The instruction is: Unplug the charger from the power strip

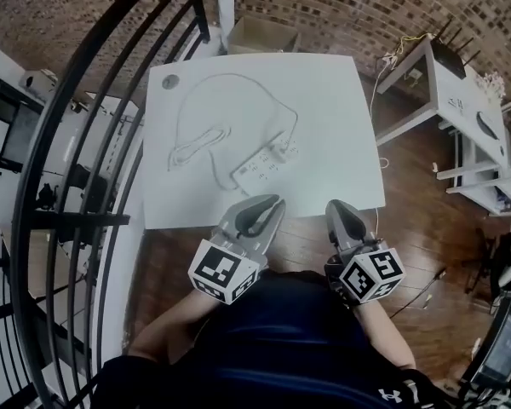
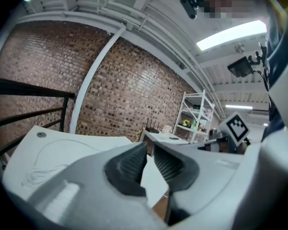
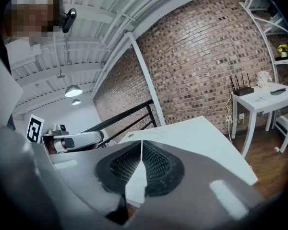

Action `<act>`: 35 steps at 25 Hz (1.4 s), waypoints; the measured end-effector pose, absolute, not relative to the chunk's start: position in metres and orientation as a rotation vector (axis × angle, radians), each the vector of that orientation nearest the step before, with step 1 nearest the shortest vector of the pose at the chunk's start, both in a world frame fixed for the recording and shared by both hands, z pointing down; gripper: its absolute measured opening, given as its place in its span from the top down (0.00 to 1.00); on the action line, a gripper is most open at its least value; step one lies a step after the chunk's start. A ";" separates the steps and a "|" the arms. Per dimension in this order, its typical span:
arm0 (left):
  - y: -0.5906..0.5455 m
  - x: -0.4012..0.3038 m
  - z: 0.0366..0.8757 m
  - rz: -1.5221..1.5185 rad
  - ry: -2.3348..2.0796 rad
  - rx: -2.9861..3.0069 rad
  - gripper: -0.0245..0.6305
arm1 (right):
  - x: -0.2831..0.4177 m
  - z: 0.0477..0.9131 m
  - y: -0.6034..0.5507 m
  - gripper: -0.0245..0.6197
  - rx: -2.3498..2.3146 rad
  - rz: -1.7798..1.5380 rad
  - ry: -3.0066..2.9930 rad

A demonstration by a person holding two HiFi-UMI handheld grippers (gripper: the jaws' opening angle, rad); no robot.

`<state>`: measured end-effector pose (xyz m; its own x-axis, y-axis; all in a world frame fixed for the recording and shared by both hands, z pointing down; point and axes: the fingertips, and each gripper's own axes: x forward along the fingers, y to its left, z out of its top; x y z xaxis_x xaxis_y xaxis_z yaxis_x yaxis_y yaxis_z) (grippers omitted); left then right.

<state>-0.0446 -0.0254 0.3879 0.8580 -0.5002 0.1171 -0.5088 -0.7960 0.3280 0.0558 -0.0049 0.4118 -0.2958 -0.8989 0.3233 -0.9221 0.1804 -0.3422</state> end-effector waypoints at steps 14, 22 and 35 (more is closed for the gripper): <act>-0.100 -0.065 0.459 0.257 -1.040 2.579 0.88 | 0.040 0.490 -0.100 0.89 1.491 0.570 -2.335; -0.115 -0.048 0.537 0.578 -1.004 2.542 0.87 | 0.033 0.562 -0.138 0.67 1.364 0.603 -2.210; -0.141 -0.025 0.635 0.969 -0.877 2.539 0.80 | 0.012 0.630 -0.174 0.66 1.264 0.565 -1.994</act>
<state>-0.0247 -0.1412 0.6345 0.5898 -0.4392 0.6777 -0.6304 -0.7749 0.0465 0.0124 -0.1743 0.6296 -0.2801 -0.5985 0.7506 -0.9033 0.4289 0.0049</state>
